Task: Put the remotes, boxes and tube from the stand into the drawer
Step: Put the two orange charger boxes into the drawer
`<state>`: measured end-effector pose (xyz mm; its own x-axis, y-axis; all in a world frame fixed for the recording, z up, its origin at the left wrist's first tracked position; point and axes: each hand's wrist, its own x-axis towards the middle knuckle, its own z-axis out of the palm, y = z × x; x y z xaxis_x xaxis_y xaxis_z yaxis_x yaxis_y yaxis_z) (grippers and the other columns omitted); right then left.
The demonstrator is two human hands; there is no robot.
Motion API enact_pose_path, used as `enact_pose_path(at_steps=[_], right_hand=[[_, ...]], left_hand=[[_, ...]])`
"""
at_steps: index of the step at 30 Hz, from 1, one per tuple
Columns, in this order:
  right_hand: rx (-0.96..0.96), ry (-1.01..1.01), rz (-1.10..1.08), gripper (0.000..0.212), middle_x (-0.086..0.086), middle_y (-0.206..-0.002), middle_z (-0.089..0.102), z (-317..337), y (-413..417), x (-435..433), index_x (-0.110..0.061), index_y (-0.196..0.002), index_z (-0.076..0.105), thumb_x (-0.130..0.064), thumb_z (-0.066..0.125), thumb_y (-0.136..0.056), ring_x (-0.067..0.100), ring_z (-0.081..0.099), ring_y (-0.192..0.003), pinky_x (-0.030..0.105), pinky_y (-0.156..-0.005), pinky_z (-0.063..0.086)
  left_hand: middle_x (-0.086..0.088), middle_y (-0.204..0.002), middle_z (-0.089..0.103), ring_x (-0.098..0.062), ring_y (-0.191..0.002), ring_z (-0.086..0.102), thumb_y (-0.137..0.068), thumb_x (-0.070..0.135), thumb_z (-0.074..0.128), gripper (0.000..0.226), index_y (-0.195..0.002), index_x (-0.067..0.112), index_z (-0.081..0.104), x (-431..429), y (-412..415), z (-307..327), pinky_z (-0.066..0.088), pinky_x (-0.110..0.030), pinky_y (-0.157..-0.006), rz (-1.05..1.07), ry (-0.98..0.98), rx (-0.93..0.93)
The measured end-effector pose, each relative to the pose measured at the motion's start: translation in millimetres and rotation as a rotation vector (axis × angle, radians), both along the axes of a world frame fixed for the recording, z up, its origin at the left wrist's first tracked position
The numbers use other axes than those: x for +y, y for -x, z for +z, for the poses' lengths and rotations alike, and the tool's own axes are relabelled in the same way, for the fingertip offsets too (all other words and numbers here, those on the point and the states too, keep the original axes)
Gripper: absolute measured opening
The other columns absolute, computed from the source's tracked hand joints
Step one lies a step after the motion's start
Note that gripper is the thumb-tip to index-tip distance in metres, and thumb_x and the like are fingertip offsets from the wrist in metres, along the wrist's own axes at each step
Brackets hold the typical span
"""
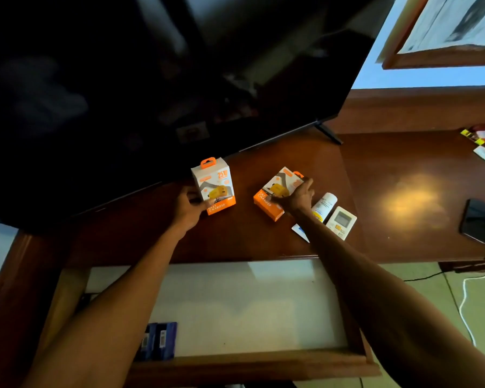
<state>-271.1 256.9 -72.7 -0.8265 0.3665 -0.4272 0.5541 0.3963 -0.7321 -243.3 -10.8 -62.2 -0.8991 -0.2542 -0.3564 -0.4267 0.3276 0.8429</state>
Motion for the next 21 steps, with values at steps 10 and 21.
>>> enact_pose_path(at_steps=[10,21], right_hand=[[0.178,0.117,0.272,0.099,0.01,-0.134,0.055,14.5,-54.3,-32.2,-0.02,-0.138,0.028,-0.02,0.09,-0.061,0.027,0.054,-0.122,0.05,-0.095,0.053],[0.154,0.351,0.326,0.091,0.001,-0.123,0.061,2.6,-193.6,-100.9,-0.013,-0.14,0.035,0.0,0.086,-0.065,0.01,0.063,-0.109,0.03,-0.083,0.06]], left_hand=[[-0.008,-0.128,0.055,-0.016,-0.094,0.062,-0.089,0.019,0.067,0.061,-0.142,0.012,0.037,-38.3,-47.8,16.5,0.055,-0.028,-0.071,-0.037,-0.186,-0.02],[-0.01,-0.13,0.062,-0.024,-0.108,0.066,-0.085,0.025,0.072,0.086,-0.152,0.037,0.021,-123.5,-172.1,-11.5,0.056,-0.042,-0.081,-0.193,-0.315,-0.211]])
